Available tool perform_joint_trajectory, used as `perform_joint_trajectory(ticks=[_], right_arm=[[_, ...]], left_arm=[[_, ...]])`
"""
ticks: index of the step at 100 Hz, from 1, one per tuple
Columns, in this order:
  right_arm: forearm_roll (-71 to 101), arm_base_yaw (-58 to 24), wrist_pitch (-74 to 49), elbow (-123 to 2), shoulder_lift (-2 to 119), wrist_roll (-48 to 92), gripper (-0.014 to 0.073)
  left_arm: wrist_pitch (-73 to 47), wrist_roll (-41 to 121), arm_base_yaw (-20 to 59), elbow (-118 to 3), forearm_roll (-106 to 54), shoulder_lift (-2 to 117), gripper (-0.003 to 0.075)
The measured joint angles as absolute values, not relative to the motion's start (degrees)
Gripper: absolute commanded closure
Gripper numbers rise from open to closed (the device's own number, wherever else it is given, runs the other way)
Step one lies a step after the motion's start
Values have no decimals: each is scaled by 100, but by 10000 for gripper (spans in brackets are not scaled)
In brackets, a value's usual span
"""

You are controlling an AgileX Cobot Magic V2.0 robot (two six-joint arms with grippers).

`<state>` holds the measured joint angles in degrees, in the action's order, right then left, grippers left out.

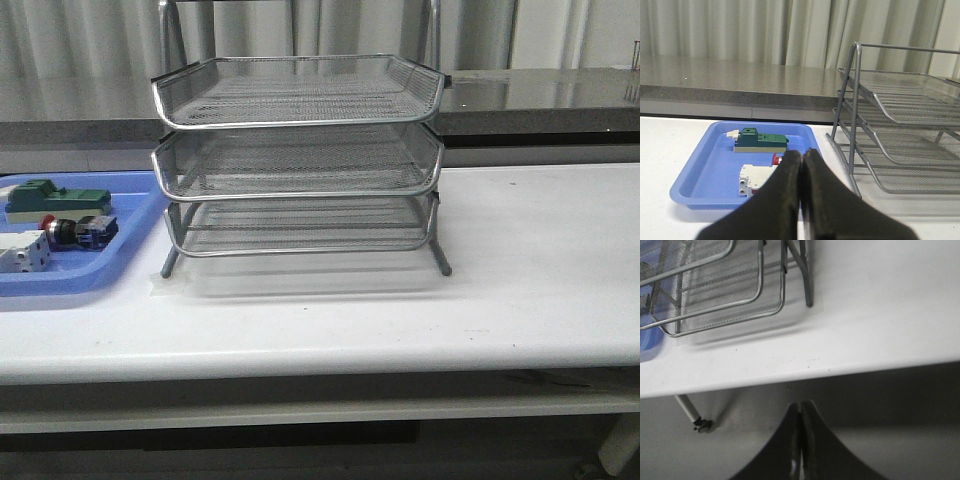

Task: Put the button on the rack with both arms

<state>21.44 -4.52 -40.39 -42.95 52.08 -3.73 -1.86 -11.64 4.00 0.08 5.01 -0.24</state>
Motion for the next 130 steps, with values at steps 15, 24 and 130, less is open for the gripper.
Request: perform_joint_trajectory(ticks=[15, 24, 130], right_arm=[[2574, -452, -4050, -4295, 5799, -351, 636], [2705, -452, -3994, -4295, 6003, -263, 592], [8652, -555, -2795, -4349, 8425, 4715, 158]], left_arm=[[-186, -1164, 400, 8, 501, -24, 741], [-186, -1164, 400, 8, 501, -24, 741], [-186, -1164, 400, 8, 501, -24, 741]])
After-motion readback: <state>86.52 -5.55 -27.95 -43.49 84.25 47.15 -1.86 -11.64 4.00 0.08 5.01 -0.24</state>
